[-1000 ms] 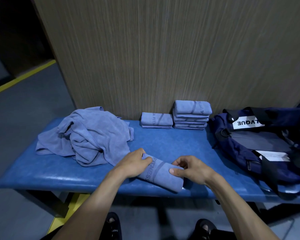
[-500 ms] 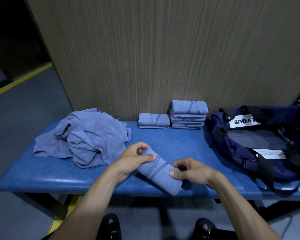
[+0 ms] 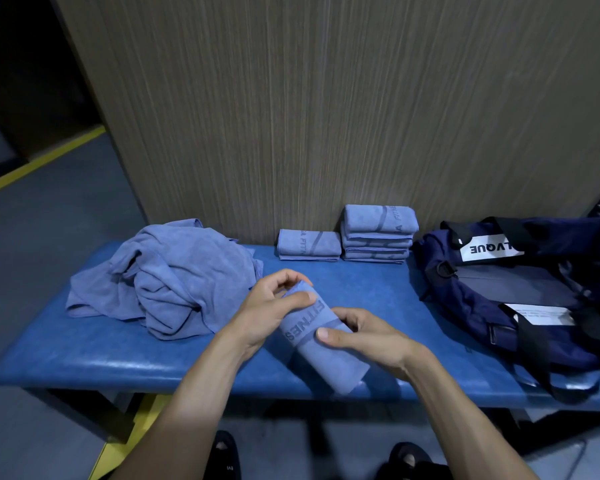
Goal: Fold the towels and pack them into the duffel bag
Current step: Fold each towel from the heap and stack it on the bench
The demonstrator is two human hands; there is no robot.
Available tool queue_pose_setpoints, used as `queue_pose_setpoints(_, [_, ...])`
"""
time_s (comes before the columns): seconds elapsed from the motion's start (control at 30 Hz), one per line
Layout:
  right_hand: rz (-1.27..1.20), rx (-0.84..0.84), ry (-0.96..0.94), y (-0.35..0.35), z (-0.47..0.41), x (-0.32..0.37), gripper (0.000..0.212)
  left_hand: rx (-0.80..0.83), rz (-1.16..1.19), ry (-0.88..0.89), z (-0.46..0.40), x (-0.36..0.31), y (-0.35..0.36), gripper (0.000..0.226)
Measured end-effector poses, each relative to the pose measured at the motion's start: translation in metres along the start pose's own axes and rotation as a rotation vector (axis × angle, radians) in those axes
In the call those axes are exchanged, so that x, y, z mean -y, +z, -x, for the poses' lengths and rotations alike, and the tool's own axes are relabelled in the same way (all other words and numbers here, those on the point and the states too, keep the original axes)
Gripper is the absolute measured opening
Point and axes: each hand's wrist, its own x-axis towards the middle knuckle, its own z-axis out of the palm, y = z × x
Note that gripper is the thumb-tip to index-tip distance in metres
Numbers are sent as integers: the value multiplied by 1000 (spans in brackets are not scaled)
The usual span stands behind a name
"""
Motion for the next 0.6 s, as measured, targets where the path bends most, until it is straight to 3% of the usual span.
queue_pose_setpoints(0.1, [14, -64, -11, -5, -7, 1, 61, -139, 32, -17, -6, -1, -1, 19])
queue_pose_setpoints(0.2, [-9, -80, -13, -12, -15, 5, 47, -215, 42, -31, -17, 1, -3, 21])
queue_pose_setpoints(0.33, [-35, -96, -18, -20, -30, 9, 34, -255, 64, -40, -35, 4, -4, 21])
queue_pose_setpoints(0.6, [-87, -210, -62, -39, -60, 13, 37, -267, 79, -60, -68, 3, -12, 22])
